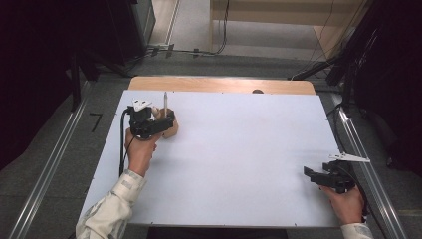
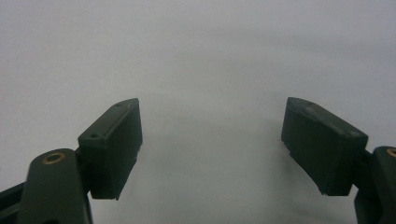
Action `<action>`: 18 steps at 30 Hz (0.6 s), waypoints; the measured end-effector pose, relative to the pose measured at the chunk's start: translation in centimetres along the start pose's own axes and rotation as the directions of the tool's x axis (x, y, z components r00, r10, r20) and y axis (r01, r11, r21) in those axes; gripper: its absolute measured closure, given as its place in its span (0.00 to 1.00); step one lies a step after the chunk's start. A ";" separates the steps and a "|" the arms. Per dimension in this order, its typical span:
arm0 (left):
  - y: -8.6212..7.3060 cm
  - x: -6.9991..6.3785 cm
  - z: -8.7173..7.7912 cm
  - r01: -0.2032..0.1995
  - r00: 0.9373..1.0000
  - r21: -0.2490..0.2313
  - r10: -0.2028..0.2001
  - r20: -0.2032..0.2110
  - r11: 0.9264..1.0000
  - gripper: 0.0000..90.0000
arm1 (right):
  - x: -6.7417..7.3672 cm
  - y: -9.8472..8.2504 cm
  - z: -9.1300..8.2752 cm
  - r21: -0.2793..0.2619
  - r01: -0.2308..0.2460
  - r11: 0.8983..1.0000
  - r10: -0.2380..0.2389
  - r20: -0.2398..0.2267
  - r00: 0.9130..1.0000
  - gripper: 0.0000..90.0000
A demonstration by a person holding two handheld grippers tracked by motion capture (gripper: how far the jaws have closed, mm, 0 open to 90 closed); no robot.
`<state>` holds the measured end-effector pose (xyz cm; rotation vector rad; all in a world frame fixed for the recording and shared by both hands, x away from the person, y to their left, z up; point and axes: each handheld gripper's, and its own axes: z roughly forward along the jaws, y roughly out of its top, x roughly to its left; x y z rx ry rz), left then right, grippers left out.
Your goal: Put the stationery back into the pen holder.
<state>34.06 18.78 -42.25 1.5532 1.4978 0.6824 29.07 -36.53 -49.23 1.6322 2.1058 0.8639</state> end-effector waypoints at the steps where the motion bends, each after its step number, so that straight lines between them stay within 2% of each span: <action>1: -0.2 0.0 -0.1 0.000 1.000 0.001 0.000 -0.001 1.000 0.20 | 0.0 0.0 0.0 0.000 0.000 1.000 0.000 0.001 1.000 0.21; 11: -3.2 0.9 -1.4 0.015 1.000 0.020 -0.015 -0.002 1.000 0.20 | 0.1 0.0 -0.2 -0.006 -0.004 1.000 0.004 -0.002 1.000 0.21; 18: -4.3 1.5 -2.1 0.010 1.000 0.039 -0.010 -0.011 0.999 0.20 | 0.3 0.0 -0.3 -0.009 0.002 1.000 -0.002 -0.003 1.000 0.21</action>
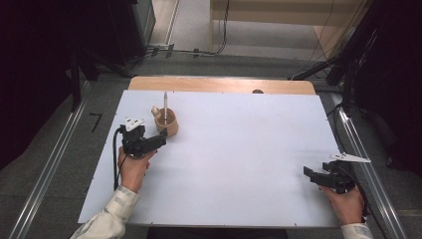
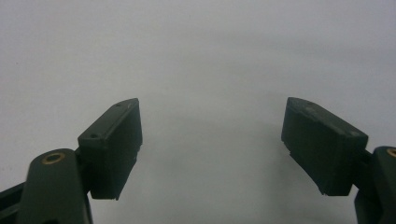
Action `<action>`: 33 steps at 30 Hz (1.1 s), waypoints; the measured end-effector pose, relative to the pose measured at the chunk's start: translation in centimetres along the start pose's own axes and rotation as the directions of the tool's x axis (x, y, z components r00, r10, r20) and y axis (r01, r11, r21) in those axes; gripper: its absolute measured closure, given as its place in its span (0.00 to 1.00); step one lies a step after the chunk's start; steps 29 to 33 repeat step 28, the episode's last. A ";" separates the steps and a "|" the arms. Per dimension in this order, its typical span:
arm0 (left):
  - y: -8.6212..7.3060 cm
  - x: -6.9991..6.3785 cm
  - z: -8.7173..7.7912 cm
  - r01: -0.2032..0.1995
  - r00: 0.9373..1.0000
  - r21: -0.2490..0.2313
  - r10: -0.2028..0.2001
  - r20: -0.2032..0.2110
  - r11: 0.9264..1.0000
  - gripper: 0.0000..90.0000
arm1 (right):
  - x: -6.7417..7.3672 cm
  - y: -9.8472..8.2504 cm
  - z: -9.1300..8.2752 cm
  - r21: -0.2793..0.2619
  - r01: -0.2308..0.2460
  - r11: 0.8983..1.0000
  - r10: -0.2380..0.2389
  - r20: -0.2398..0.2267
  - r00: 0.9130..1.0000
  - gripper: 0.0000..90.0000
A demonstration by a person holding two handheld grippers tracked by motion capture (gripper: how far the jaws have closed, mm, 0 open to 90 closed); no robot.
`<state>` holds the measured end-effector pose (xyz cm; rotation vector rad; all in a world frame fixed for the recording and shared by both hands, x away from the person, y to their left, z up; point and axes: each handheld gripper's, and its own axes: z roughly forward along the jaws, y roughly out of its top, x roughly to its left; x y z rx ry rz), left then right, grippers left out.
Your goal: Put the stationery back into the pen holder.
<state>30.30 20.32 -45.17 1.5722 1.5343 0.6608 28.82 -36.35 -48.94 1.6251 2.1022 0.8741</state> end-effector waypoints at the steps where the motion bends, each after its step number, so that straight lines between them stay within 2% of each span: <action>1: -0.1 0.1 -0.1 -0.003 1.000 0.003 0.003 -0.002 1.000 0.20 | 0.0 0.0 0.0 0.001 -0.004 1.000 0.004 0.001 1.000 0.21; 13: -1.9 0.2 -0.9 -0.014 1.000 0.033 0.014 0.005 0.999 0.20 | 0.1 -0.1 -0.2 -0.001 -0.006 1.000 0.006 0.005 1.000 0.21; 19: -3.3 0.3 -1.3 -0.032 0.999 0.072 0.031 0.013 0.997 0.20 | 0.0 -0.1 -0.2 -0.002 -0.007 1.000 0.007 0.006 1.000 0.21; 22: -4.0 0.5 -1.7 -0.029 1.000 0.081 0.028 0.014 0.996 0.20 | 0.0 -0.1 -0.2 -0.005 0.001 1.000 0.000 0.002 1.000 0.21; 26: -4.5 1.1 -2.0 0.005 0.999 0.099 -0.010 0.053 0.995 0.19 | 0.1 -0.1 -0.2 -0.001 -0.002 1.000 0.002 0.008 1.000 0.21; 28: -4.8 1.6 -1.9 0.019 0.994 0.130 -0.033 0.108 0.991 0.16 | 0.1 -0.1 -0.2 -0.001 -0.004 1.000 0.004 0.007 1.000 0.21; 33: -4.8 1.6 -1.9 0.019 0.994 0.130 -0.033 0.108 0.991 0.16 | 0.1 -0.1 -0.2 -0.001 -0.004 1.000 0.004 0.007 1.000 0.21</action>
